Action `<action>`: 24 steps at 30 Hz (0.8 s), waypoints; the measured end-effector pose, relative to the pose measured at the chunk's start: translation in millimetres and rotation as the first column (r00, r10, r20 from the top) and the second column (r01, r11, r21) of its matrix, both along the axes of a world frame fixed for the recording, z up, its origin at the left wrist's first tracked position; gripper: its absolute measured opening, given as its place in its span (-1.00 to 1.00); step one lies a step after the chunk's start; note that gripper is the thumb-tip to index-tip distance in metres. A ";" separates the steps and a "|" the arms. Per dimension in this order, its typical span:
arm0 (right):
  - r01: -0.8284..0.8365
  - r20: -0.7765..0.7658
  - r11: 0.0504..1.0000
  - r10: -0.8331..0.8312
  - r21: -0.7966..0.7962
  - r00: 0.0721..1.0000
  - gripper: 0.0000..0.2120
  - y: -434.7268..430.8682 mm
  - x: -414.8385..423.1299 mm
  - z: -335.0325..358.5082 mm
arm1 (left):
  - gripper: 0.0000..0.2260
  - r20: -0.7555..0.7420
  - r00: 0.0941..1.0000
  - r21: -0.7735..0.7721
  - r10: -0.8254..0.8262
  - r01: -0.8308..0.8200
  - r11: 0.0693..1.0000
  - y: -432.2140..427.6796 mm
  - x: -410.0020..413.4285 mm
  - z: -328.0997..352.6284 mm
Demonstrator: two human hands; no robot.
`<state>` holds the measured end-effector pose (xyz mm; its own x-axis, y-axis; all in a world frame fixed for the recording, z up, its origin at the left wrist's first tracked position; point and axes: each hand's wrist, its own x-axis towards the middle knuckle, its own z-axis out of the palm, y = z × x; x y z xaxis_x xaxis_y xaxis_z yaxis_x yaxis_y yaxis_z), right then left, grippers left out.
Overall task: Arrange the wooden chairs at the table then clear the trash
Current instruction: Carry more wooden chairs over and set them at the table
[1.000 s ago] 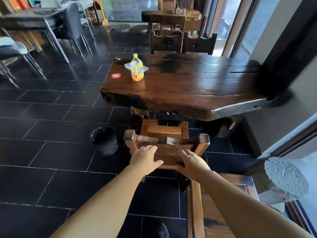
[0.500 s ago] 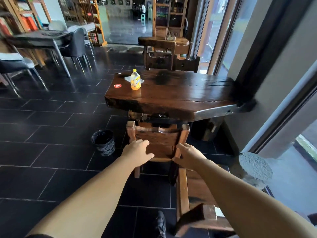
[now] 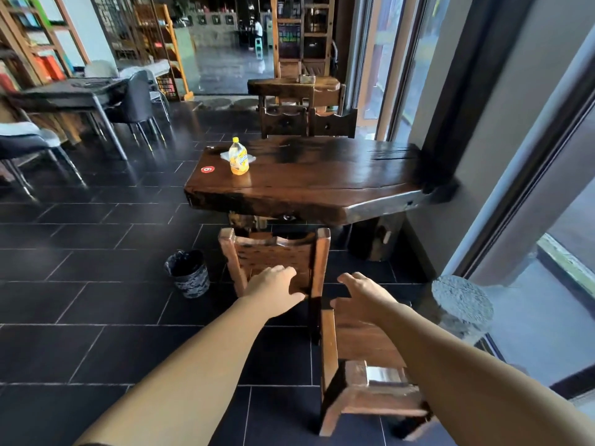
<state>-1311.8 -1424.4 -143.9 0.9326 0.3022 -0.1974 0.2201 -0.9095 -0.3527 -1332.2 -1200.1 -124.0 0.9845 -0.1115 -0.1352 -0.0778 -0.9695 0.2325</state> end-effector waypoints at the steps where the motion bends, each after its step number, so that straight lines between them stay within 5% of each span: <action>1: 0.001 0.001 1.000 -0.001 0.003 1.000 -0.41 -11.8 2.5 -2.0 | -0.51 0.002 1.000 0.003 -0.001 0.001 1.000 -12.8 1.9 0.3; 13: 0.013 -0.052 0.999 -0.011 0.038 0.999 -0.34 -169.3 34.4 -22.2 | -0.54 -0.033 0.998 -0.017 0.050 -0.050 0.999 -170.4 20.8 -11.5; 24: -0.012 -0.130 1.000 0.009 -0.022 0.991 -0.35 -235.9 18.8 -72.2 | -0.47 -0.104 0.993 -0.024 0.052 -0.054 0.998 -227.8 9.3 -59.7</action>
